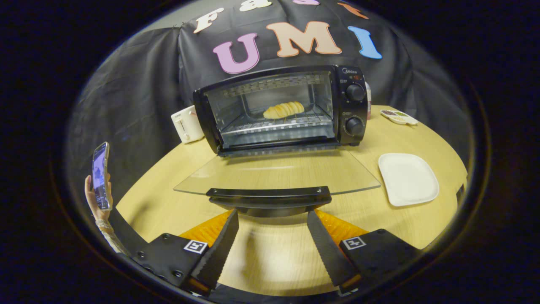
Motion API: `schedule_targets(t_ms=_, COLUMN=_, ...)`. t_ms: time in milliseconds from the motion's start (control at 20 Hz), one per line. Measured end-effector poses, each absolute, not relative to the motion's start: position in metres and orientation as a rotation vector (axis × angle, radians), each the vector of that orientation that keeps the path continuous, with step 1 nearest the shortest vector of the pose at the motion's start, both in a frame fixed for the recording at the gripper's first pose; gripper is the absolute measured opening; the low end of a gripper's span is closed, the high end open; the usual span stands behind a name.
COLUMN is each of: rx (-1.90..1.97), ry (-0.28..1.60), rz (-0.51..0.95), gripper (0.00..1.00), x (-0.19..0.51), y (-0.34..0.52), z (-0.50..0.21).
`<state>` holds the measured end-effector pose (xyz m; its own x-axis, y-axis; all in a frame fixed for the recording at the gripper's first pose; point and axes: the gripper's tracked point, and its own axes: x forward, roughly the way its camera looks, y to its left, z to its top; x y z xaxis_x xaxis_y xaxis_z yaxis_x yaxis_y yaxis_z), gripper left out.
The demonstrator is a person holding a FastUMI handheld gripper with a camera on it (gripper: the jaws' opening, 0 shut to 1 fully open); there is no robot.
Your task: Open the toaster oven, put the food inside, and close the toaster oven door.
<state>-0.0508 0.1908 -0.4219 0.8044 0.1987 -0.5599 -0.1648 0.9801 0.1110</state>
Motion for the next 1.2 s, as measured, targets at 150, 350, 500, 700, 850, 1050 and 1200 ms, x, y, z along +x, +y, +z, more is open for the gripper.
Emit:
schedule_targets(t_ms=150, rx=0.106, ry=0.558, rz=0.228, gripper=0.99, x=-0.04, y=0.201, z=-0.402)
schedule_targets(t_ms=350, rx=0.151, ry=0.501, rz=0.271, gripper=0.99, x=-0.021, y=0.217, z=-0.378)
schedule_targets(t_ms=500, rx=0.114, ry=0.439, rz=0.234, gripper=0.99, x=0.005, y=0.214, z=-0.36)
schedule_targets(t_ms=700, rx=0.114, ry=0.374, rz=0.226, gripper=0.99, x=0.042, y=0.218, z=-0.338)
schedule_targets(t_ms=850, rx=0.097, ry=0.348, rz=0.211, gripper=0.99, x=0.066, y=0.219, z=-0.33)
schedule_targets(t_ms=1050, rx=0.088, ry=0.331, rz=0.187, gripper=0.99, x=0.087, y=0.215, z=-0.322)
schedule_targets(t_ms=1200, rx=0.092, ry=0.321, rz=0.176, gripper=0.99, x=0.092, y=0.211, z=-0.315)
